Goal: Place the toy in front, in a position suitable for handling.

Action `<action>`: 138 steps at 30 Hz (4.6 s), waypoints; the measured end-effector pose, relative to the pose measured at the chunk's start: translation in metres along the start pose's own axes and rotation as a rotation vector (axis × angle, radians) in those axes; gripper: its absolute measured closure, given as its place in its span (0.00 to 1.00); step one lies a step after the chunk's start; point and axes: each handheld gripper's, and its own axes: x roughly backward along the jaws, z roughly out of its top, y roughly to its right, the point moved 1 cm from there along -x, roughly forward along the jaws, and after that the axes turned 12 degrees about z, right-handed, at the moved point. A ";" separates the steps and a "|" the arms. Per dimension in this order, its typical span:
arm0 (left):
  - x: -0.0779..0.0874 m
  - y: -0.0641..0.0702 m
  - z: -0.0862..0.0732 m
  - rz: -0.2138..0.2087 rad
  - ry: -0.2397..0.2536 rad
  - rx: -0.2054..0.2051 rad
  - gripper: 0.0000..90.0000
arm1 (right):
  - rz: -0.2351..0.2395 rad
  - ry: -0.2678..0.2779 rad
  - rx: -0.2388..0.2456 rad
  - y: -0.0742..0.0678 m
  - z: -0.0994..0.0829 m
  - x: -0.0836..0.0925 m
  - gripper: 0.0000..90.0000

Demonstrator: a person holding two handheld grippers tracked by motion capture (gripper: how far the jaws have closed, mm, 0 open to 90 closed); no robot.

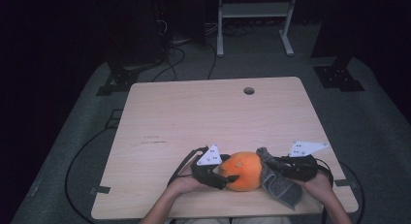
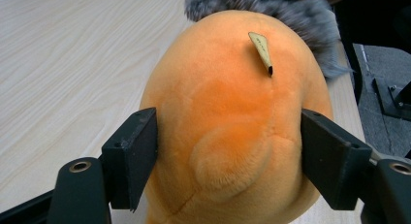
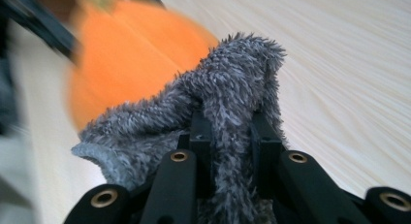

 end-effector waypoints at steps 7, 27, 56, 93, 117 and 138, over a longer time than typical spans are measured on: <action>0.000 0.001 0.001 0.005 -0.004 -0.011 0.30 | -0.012 0.053 0.085 -0.020 0.018 0.004 0.84; 0.000 0.010 0.009 -0.025 0.010 -0.032 0.31 | 0.104 0.099 0.080 -0.019 0.015 -0.003 0.84; -0.008 0.027 0.012 -0.019 0.044 -0.082 0.18 | 0.078 -0.014 0.224 -0.064 0.045 -0.021 0.84; 0.000 0.009 -0.002 -0.065 0.027 -0.042 0.29 | 0.009 0.008 0.031 -0.005 -0.001 0.011 0.84; 0.005 -0.011 -0.015 -0.088 0.022 0.046 0.31 | 0.021 -0.009 -0.022 0.001 -0.011 0.001 0.84; -0.007 -0.013 -0.013 -0.116 0.044 0.097 0.11 | 0.029 0.052 0.025 -0.009 0.002 0.007 0.84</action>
